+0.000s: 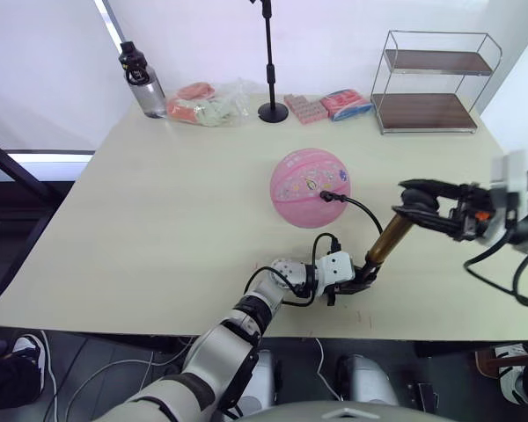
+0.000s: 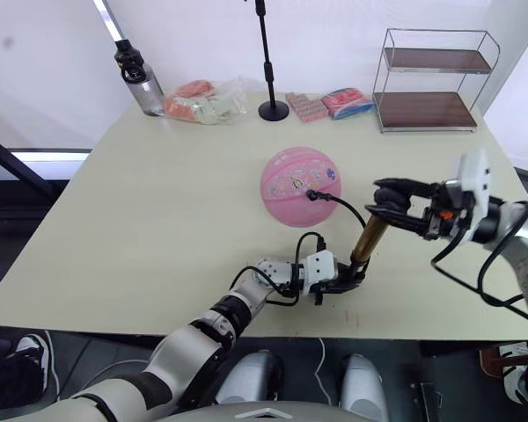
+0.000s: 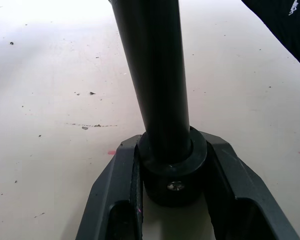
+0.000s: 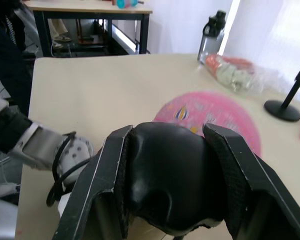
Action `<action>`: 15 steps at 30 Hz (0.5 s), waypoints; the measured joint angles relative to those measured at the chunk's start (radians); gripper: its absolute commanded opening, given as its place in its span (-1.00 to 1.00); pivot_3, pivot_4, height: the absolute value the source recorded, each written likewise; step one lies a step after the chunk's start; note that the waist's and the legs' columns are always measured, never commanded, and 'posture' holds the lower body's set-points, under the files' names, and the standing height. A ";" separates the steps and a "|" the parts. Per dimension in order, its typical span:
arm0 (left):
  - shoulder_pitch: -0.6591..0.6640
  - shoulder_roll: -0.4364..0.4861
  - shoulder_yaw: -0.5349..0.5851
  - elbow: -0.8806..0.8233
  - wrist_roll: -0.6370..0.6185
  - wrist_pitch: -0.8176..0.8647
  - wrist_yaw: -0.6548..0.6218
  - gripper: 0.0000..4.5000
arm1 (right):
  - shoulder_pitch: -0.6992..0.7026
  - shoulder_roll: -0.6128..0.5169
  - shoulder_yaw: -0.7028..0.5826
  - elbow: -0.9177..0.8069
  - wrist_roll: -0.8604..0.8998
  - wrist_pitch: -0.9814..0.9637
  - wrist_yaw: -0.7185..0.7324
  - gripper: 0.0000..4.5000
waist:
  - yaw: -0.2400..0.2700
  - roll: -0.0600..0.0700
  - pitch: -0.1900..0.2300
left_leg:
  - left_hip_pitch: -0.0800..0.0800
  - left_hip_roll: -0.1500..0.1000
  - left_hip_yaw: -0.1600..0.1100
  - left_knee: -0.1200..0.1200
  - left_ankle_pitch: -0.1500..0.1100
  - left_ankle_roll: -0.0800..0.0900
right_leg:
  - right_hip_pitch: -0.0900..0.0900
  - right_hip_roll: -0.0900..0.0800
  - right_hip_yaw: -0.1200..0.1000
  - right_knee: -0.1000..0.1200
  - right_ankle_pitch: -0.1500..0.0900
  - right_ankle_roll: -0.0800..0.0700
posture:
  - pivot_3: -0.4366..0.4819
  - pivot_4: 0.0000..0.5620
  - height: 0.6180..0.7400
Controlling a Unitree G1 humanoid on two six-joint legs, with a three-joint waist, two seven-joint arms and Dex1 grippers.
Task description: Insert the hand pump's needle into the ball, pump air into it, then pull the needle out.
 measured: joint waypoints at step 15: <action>-0.004 -0.003 0.001 -0.002 0.000 -0.012 -0.005 -0.51 | -0.171 -0.116 -0.078 0.013 0.138 0.213 -0.012 -0.27 | -0.002 0.002 0.008 | -0.002 -0.002 0.001 0.001 0.000 0.000 | -0.001 -0.003 0.001 0.001 0.002 0.004 | -0.05 -0.47 1.00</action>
